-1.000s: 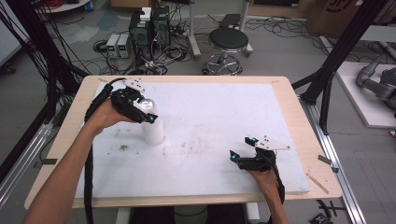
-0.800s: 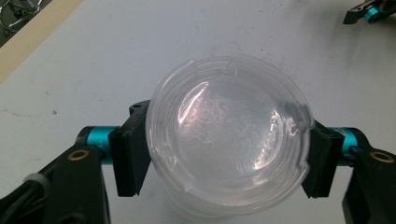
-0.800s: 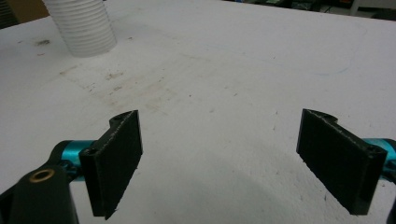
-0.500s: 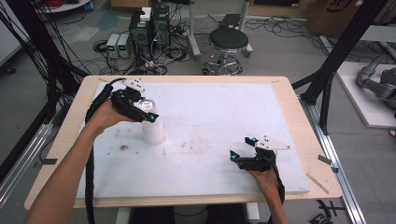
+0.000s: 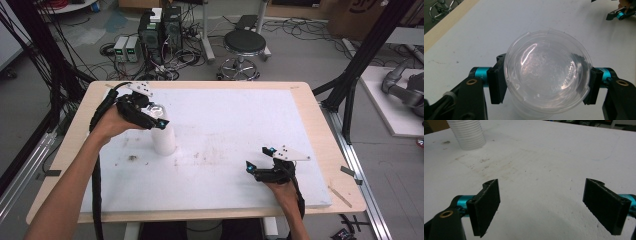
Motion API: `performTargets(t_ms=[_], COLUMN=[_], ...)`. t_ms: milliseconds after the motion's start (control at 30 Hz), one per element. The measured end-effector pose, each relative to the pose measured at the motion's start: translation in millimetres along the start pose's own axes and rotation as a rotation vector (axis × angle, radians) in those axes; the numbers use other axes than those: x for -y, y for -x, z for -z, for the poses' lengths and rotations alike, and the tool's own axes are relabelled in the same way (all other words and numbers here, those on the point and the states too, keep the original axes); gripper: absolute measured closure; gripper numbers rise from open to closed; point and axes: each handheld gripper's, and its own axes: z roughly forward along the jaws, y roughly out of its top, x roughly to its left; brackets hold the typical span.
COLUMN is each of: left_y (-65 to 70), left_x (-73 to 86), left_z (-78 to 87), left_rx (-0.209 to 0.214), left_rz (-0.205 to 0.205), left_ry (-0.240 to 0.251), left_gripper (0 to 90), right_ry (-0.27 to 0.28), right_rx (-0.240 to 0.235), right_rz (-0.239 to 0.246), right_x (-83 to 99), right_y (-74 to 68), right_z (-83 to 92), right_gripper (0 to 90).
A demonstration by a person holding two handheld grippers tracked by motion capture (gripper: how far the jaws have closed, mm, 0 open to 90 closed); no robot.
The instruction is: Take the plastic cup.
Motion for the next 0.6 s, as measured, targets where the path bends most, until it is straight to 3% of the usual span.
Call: performTargets(t_ms=[167,433,600], left_y=[3.9,15.8,23.1], left_x=[-15.7,-59.4,-71.5], left_z=[15.0,66.8,86.5], left_rx=[-0.006,-0.045,-0.067], left_rz=[-0.013,-0.060,-0.083], left_ry=[0.029,0.105,0.116], left_gripper=[35.2,36.4,36.6], right_ry=[0.000,0.001,-0.001], right_rx=[0.000,0.001,0.001], right_rz=[0.000,0.000,0.004], right_x=[0.0,-0.1,-0.1], right_y=[0.0,-0.2,0.2], right_z=[0.0,-0.2,-0.5], right_gripper=[14.4,14.4,14.4])
